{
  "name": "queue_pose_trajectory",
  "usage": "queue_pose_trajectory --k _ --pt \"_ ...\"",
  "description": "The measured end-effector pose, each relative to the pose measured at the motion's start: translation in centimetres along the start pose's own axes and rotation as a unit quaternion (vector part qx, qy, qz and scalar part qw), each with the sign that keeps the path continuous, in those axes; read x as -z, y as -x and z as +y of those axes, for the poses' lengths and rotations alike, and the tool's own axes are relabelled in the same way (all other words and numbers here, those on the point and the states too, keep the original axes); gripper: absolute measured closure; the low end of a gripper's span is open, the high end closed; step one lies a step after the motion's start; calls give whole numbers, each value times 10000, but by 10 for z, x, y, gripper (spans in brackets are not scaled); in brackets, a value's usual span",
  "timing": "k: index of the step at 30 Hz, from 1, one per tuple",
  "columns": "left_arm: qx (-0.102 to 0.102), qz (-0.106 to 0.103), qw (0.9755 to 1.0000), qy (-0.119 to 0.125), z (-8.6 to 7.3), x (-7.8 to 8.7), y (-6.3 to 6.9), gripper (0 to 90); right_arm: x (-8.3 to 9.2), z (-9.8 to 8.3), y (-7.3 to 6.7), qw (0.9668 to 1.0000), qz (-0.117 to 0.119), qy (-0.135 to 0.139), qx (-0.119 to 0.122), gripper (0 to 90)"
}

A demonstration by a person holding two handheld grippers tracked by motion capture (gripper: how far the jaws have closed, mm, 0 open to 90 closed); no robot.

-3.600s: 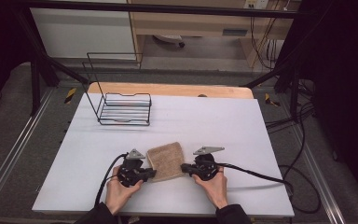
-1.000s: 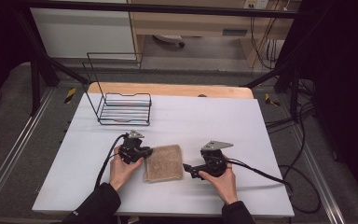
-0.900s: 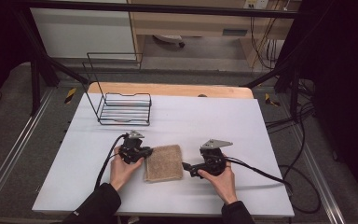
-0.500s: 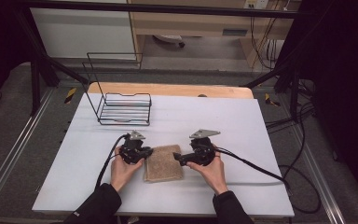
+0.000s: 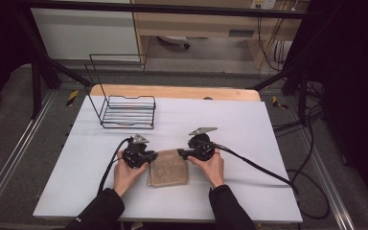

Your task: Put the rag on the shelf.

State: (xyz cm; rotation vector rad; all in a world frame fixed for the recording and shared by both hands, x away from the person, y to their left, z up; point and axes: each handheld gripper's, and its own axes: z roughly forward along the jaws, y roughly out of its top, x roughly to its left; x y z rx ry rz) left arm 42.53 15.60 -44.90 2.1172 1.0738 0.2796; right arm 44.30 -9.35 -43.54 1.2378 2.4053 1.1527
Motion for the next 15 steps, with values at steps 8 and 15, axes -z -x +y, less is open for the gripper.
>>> queue_pose_trajectory --k 8,15 --pt "-2 -7 10000 5 0 0 0 793 -7 -2 0 9995 142 -262 -121 673" --pt "-12 -40 10000 4 0 0 -1 792 -12 -4 1 9982 266 -422 -335 761"
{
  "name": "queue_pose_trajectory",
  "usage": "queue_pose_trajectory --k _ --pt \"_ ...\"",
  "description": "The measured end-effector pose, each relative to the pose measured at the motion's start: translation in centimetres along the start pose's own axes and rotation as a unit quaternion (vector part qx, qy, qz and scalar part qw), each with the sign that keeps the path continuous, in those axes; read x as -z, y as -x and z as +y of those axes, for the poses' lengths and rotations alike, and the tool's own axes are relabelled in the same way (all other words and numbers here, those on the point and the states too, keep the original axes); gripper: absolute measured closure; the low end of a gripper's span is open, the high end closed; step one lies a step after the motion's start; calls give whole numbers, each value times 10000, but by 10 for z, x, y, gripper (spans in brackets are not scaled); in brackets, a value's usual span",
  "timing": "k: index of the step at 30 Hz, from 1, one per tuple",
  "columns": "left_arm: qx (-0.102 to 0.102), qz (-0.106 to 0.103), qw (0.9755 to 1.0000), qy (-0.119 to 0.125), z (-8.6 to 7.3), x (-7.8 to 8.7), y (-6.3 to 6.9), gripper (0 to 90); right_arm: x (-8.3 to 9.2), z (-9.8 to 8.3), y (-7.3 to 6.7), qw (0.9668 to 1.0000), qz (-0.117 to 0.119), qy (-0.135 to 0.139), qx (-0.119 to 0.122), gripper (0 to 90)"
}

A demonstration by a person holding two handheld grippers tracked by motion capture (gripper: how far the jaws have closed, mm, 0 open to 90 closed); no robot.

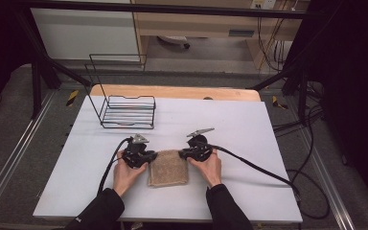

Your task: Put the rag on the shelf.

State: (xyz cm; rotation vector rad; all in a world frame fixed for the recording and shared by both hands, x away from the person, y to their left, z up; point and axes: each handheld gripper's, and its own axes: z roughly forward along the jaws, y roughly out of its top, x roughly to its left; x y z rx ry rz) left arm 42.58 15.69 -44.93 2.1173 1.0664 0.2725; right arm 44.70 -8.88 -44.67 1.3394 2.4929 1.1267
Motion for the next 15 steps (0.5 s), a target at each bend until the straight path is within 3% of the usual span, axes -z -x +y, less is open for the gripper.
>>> queue_pose_trajectory --k 6,15 --pt "13 -22 10000 38 -1 0 -1 792 -1 0 1 10000 48 -39 -56 811" --pt "294 -98 9994 123 -3 1 -2 829 2 0 -1 10000 36 18 -63 849"
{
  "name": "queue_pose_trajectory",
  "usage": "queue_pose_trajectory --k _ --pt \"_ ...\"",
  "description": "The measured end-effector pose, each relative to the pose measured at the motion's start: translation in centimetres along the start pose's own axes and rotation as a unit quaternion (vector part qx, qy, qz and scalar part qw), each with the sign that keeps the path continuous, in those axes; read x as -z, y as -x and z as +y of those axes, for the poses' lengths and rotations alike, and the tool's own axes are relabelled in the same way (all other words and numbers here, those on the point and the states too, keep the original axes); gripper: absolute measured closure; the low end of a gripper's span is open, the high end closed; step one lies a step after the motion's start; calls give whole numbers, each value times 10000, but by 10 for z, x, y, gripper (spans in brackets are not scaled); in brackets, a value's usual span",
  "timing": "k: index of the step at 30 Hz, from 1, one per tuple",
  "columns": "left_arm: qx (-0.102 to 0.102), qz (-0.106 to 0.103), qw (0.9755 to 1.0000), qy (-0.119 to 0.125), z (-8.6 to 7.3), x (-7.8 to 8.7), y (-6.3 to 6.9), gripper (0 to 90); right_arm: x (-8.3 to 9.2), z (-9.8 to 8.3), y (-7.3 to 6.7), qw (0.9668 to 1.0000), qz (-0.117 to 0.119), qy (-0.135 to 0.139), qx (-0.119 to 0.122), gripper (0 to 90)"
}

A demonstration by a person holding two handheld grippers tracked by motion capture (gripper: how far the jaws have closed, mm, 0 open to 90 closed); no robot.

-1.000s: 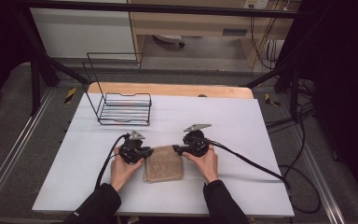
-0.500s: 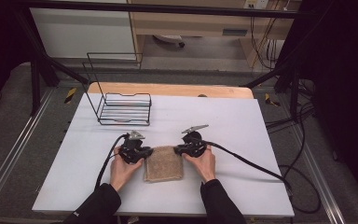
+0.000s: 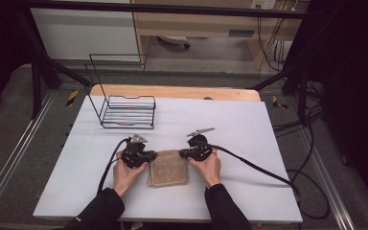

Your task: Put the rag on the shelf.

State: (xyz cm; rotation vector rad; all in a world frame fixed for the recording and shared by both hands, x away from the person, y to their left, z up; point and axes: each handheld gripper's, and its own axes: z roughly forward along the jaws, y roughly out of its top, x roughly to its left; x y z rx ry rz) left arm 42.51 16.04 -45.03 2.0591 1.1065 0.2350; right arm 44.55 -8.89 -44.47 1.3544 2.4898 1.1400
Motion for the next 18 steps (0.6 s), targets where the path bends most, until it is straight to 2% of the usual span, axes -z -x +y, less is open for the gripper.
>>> queue_pose_trajectory --k 4,12,18 --pt "117 -128 9997 157 0 4 -3 848 6 1 -2 9999 -10 100 16 851" --pt "9 -260 9979 597 4 24 1 852 26 1 -11 9990 34 442 103 852" --pt "-43 -348 9964 766 9 35 6 852 42 0 -17 9973 78 708 181 852"
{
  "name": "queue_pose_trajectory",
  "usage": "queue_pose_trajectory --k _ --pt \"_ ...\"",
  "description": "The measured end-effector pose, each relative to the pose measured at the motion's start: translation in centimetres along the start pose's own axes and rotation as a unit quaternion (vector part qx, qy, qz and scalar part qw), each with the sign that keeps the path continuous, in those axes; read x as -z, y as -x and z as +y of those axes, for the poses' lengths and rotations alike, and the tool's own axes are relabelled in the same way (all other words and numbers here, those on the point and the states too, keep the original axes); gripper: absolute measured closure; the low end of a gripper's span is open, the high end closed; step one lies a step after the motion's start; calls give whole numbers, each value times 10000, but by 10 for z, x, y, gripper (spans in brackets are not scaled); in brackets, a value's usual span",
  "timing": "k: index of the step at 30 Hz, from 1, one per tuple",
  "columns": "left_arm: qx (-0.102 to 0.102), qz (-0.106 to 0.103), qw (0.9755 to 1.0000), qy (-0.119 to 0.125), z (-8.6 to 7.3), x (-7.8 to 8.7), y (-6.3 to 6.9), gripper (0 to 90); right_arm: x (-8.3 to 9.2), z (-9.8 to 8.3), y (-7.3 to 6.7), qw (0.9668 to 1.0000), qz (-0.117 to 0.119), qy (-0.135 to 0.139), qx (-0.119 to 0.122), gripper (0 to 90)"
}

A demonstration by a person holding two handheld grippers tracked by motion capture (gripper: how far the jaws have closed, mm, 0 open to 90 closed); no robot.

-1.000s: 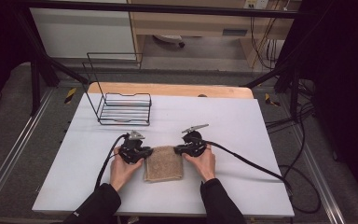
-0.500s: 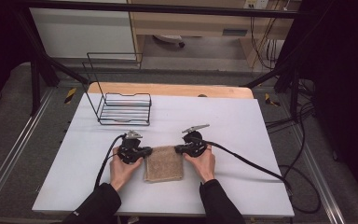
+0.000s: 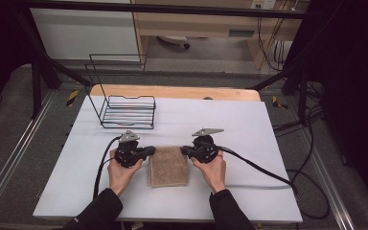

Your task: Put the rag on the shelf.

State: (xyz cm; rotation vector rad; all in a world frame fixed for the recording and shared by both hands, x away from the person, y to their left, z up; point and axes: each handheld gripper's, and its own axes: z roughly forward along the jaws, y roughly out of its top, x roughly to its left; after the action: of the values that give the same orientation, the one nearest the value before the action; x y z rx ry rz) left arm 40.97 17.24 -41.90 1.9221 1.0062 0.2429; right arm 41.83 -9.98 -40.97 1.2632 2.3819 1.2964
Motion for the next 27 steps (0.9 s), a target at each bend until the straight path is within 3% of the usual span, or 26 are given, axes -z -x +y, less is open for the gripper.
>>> queue_pose_trajectory --k 14,27 --pt "-239 -118 9991 325 12 21 15 854 28 0 -13 9986 6 505 124 853" --pt "-392 -112 9974 594 22 39 21 855 48 10 -25 9957 9 836 399 853"
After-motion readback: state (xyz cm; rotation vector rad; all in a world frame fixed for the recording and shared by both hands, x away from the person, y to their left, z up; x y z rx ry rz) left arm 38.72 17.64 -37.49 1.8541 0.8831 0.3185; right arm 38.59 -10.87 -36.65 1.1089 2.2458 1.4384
